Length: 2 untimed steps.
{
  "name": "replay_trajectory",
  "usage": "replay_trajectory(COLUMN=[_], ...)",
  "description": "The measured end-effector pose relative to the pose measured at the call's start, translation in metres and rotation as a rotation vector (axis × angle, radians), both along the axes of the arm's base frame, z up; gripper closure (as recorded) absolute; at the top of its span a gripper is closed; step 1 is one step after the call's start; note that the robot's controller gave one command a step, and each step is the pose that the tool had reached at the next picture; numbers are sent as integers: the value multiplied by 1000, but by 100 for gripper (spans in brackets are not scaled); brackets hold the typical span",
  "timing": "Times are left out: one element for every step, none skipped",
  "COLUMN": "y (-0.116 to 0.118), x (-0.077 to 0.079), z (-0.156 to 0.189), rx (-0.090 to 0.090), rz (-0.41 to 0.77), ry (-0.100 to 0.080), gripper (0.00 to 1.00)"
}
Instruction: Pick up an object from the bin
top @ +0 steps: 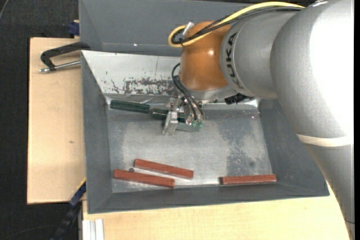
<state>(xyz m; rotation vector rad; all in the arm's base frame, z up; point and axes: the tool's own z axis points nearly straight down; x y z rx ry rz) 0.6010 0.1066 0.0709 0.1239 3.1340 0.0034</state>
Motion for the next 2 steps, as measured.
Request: replay_trajectory(y=[-86,-80], x=[-5,-11], z=[0,174], rx=[-5,-1], rz=[195,134], ry=[5,-11], gripper=[100,100])
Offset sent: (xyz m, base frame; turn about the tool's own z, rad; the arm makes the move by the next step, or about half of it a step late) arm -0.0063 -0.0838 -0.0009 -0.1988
